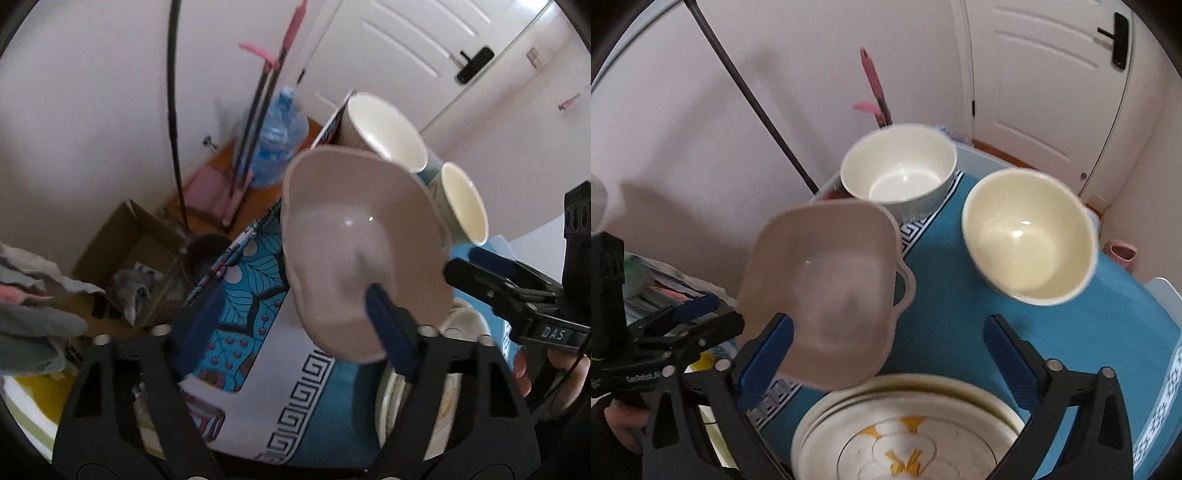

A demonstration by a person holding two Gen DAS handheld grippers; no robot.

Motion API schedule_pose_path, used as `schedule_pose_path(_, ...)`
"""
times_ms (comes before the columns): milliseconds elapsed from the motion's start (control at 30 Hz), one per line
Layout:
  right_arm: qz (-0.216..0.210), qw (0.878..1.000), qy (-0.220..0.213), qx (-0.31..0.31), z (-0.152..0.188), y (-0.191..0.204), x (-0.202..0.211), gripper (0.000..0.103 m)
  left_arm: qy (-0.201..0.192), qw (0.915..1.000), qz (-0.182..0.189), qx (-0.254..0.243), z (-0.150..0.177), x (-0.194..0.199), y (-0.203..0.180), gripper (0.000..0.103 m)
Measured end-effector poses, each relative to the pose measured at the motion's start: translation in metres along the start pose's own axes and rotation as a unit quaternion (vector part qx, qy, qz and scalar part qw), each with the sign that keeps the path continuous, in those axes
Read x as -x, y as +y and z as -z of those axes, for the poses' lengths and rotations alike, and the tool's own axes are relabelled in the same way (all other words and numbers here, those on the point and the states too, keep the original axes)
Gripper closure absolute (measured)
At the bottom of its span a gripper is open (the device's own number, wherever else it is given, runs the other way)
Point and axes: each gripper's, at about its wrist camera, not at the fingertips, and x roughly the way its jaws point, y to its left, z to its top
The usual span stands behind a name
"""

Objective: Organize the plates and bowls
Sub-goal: 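Close both grippers on the beige bowl rim and lift it, then carry the beige bowl to the open cloth area and lower it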

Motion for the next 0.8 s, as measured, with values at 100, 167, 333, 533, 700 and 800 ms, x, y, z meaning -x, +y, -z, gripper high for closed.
schedule_pose_path(100, -0.009, 1.000, 0.020, -0.010, -0.002, -0.002, -0.020, 0.041, 0.019, 0.9997, 0.009, -0.008, -0.003, -0.020, -0.002, 0.050)
schedule_pose_path(167, -0.010, 0.999, 0.028, -0.019, -0.002, -0.005, -0.029, 0.050, 0.028, 0.9994, 0.011, -0.019, -0.005, -0.030, -0.005, 0.067)
schedule_pose_path(333, -0.014, 0.999, 0.042, -0.026, -0.001, -0.007, -0.040, 0.083, 0.039, 0.9981, 0.010, -0.047, -0.009, -0.041, -0.013, 0.079)
schedule_pose_path(533, -0.011, 0.999, 0.015, -0.033, 0.002, -0.003, -0.030, 0.090, 0.015, 0.9949, -0.016, -0.099, -0.013, -0.028, -0.030, 0.080)
schedule_pose_path(700, -0.015, 0.999, -0.019, -0.042, 0.013, -0.004, 0.002, 0.090, -0.012, 0.9901, -0.025, -0.138, -0.010, -0.001, -0.053, 0.080)
schedule_pose_path(800, -0.011, 0.998, -0.044, -0.052, 0.027, -0.016, 0.034, 0.090, -0.027, 0.9859, -0.019, -0.164, -0.006, 0.018, -0.077, 0.080)
